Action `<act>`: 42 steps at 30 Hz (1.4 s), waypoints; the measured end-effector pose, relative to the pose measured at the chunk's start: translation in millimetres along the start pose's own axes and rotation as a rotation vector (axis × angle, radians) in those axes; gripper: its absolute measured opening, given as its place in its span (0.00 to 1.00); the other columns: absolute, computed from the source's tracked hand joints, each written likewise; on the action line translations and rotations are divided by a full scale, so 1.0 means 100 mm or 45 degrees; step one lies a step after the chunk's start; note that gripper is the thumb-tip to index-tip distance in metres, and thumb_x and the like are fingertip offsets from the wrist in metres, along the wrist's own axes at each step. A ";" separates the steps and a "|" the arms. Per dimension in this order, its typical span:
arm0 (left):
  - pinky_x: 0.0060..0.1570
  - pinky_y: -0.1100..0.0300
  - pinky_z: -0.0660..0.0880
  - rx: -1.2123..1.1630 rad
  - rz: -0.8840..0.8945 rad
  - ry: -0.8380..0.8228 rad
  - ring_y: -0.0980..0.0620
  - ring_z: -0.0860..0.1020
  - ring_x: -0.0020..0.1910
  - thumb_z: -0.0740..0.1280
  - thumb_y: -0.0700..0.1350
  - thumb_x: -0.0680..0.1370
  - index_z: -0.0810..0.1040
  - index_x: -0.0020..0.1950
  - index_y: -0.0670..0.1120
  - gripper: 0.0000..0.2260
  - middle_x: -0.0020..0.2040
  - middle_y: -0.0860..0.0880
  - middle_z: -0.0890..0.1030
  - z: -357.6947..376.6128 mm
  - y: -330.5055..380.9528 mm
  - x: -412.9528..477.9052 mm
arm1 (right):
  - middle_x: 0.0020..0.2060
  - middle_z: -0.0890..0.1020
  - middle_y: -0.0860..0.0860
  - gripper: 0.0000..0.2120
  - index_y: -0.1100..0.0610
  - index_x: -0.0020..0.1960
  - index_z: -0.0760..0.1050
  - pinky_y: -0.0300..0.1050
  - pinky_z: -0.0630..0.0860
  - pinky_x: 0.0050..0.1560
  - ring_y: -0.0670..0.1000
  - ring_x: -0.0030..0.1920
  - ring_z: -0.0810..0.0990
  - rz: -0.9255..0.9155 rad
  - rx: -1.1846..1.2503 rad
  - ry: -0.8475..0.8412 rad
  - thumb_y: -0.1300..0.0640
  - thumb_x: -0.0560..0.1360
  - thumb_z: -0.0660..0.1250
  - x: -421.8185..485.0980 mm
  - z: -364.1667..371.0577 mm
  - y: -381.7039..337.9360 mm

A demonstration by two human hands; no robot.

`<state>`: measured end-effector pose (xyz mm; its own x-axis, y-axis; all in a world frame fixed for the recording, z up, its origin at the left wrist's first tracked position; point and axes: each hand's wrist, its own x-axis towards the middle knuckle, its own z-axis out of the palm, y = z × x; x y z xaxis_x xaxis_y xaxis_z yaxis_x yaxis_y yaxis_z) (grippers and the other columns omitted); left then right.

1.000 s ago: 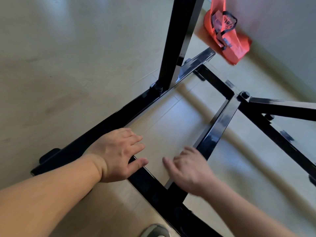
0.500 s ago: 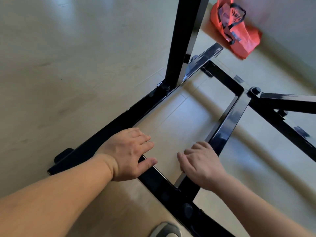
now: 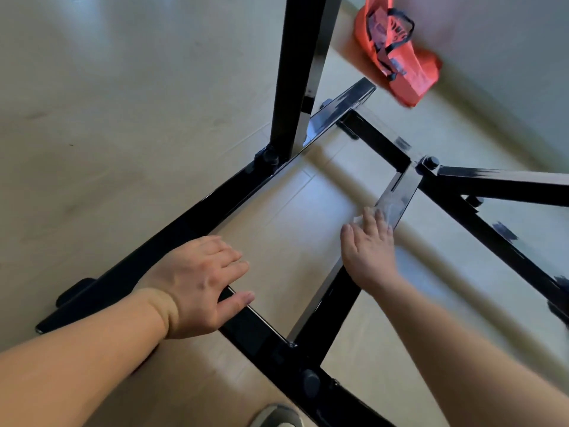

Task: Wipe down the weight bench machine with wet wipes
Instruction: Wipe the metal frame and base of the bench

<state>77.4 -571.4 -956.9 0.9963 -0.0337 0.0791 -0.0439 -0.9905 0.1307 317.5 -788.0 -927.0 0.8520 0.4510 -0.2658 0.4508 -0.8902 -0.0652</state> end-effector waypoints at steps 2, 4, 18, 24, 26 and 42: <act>0.71 0.51 0.65 -0.013 0.007 -0.015 0.47 0.81 0.61 0.57 0.64 0.81 0.84 0.63 0.47 0.27 0.60 0.48 0.85 0.00 -0.01 0.02 | 0.84 0.50 0.55 0.23 0.57 0.61 0.79 0.50 0.38 0.82 0.52 0.84 0.42 0.056 0.171 0.142 0.47 0.87 0.49 -0.23 0.20 -0.13; 0.70 0.49 0.69 -0.026 -0.002 -0.023 0.47 0.81 0.60 0.58 0.64 0.81 0.85 0.62 0.48 0.26 0.60 0.48 0.85 0.00 -0.01 0.03 | 0.83 0.55 0.54 0.20 0.56 0.52 0.80 0.49 0.45 0.82 0.52 0.84 0.49 0.086 0.331 0.284 0.48 0.87 0.52 -0.39 0.27 -0.15; 0.66 0.48 0.71 -0.067 0.028 0.045 0.47 0.81 0.55 0.60 0.63 0.81 0.86 0.56 0.48 0.24 0.54 0.49 0.85 0.02 -0.02 0.02 | 0.82 0.48 0.60 0.30 0.58 0.84 0.50 0.60 0.57 0.78 0.65 0.80 0.52 0.393 0.667 0.226 0.56 0.84 0.53 0.07 -0.06 -0.05; 0.64 0.47 0.74 -0.102 0.020 0.045 0.46 0.81 0.53 0.57 0.63 0.82 0.86 0.55 0.48 0.25 0.51 0.49 0.85 0.00 -0.02 0.03 | 0.81 0.38 0.67 0.31 0.70 0.82 0.45 0.65 0.50 0.80 0.68 0.81 0.35 0.467 0.651 0.076 0.52 0.84 0.41 -0.42 0.33 -0.28; 0.64 0.47 0.74 -0.091 0.019 0.025 0.46 0.81 0.53 0.57 0.63 0.82 0.86 0.55 0.48 0.25 0.51 0.49 0.85 -0.01 -0.02 0.03 | 0.80 0.29 0.59 0.37 0.61 0.82 0.31 0.56 0.36 0.81 0.62 0.81 0.31 0.379 0.451 0.017 0.44 0.85 0.47 -0.71 0.42 -0.40; 0.63 0.48 0.74 -0.075 0.013 -0.011 0.47 0.80 0.50 0.55 0.63 0.82 0.86 0.53 0.48 0.26 0.49 0.50 0.85 -0.05 0.00 0.03 | 0.78 0.25 0.56 0.42 0.45 0.82 0.29 0.64 0.24 0.75 0.57 0.74 0.17 0.300 0.156 -0.163 0.25 0.77 0.39 -0.99 0.25 -0.48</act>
<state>80.2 -570.6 -951.4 0.9964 -0.0451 0.0721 -0.0579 -0.9806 0.1875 204.7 -791.8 -921.5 0.8854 0.2263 -0.4061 0.2026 -0.9740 -0.1010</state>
